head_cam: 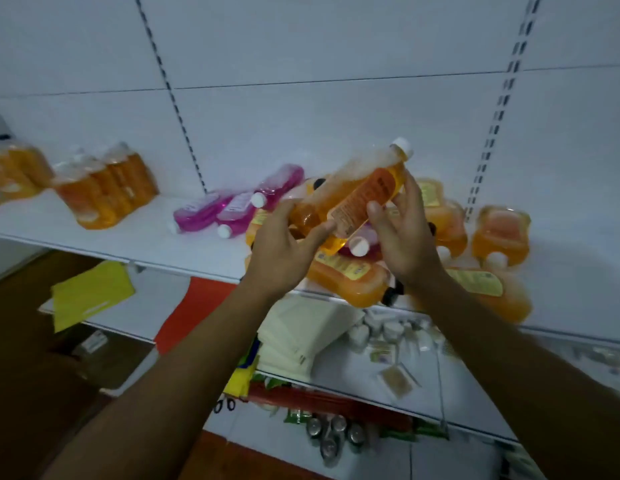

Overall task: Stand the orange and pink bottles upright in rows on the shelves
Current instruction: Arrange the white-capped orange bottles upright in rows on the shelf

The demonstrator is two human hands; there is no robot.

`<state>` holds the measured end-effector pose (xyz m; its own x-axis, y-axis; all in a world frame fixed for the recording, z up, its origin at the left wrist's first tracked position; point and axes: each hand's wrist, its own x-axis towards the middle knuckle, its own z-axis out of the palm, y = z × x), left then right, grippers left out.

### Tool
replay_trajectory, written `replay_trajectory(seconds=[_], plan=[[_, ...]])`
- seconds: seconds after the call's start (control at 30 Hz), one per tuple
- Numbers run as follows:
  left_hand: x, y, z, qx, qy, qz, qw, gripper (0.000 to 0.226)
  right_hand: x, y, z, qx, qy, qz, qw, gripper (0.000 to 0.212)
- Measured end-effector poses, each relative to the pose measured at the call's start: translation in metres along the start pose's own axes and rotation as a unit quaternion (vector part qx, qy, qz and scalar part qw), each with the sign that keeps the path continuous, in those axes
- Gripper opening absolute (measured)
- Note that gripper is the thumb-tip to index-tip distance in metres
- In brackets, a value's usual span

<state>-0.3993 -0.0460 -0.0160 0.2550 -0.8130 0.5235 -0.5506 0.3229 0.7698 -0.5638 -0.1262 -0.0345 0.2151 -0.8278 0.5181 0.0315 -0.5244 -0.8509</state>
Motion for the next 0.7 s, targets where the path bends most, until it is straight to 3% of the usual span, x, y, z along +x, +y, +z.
replay_trajectory(seconds=[0.13,0.37,0.7], plan=[[-0.012,-0.035,-0.072,0.011,0.019,-0.040,0.999,0.027,0.009,-0.014,0.082,0.029,-0.057,-0.009,0.998,0.058],[-0.009,-0.114,-0.198,0.035,0.029,-0.078,0.996,0.025,0.037,-0.009,0.237,0.019,-0.122,-0.008,0.992,0.069],[0.016,-0.221,-0.327,0.027,0.033,-0.111,0.993,0.029,0.081,-0.003,0.407,0.002,-0.192,-0.009,0.981,0.063]])
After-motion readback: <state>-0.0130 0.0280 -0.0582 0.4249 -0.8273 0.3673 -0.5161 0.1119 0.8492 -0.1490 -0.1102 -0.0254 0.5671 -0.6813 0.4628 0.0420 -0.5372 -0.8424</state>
